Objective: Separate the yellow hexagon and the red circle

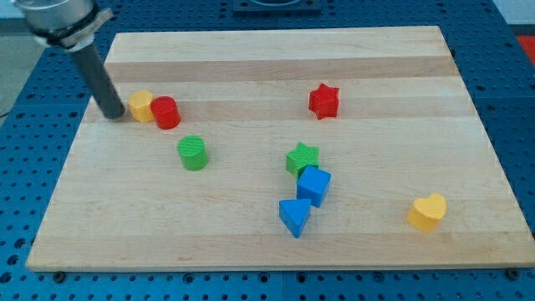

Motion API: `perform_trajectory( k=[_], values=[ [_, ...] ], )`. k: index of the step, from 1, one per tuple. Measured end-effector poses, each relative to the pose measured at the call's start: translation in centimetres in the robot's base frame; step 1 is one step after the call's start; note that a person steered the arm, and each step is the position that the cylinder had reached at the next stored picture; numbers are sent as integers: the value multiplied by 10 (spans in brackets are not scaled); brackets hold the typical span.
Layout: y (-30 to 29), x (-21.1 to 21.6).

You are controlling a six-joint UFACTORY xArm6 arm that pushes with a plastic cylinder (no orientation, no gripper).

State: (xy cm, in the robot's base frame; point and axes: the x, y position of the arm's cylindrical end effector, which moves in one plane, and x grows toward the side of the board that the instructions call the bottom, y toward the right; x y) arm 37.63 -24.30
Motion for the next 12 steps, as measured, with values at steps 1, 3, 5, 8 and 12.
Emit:
perform_trajectory(
  k=[1, 3, 5, 8, 12],
  values=[
    [67, -2],
    [210, 25],
    [185, 42],
    [339, 81],
    [343, 105]
  ],
)
